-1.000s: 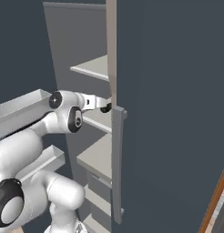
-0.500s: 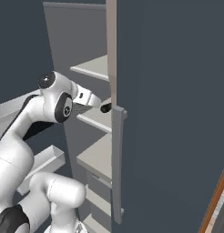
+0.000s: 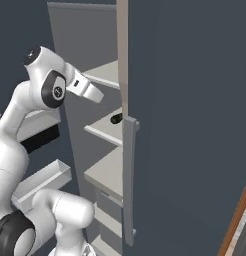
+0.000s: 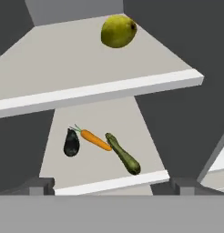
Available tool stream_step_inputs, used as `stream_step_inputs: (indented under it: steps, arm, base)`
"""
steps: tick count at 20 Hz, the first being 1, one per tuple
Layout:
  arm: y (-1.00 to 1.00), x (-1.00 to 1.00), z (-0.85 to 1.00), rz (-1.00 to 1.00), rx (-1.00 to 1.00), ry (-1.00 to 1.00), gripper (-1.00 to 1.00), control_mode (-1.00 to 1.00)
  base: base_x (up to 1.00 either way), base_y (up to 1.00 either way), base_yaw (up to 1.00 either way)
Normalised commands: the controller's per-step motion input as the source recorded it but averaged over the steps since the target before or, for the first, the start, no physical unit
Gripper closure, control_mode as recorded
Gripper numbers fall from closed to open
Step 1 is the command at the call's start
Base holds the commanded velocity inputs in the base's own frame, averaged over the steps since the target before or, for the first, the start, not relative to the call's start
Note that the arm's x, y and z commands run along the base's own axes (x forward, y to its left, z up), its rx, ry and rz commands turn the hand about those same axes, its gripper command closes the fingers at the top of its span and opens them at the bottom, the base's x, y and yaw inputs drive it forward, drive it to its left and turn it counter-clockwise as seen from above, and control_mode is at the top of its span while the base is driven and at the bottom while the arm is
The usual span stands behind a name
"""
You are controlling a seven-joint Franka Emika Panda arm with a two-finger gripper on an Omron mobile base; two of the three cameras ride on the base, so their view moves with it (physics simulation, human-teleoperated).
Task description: Take the carrot and pear from the highest rack and move them to the second highest rack where the squash and eggplant are located, to maximize freezer space. Close the freezer door after rearranging.
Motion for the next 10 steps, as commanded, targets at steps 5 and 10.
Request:
stream_step_inputs:
  steps: [5,10]
  arm:
    - [-0.22,-0.01,0.54,-0.17,0.00,0.07,-1.00,-1.00]
    - [-0.28,0.00,0.15,-0.05,0.00,0.06,-1.00,-1.00]
  base:
    - [0.00,0.00,0.00]
    - [0.00,0.00,0.00]
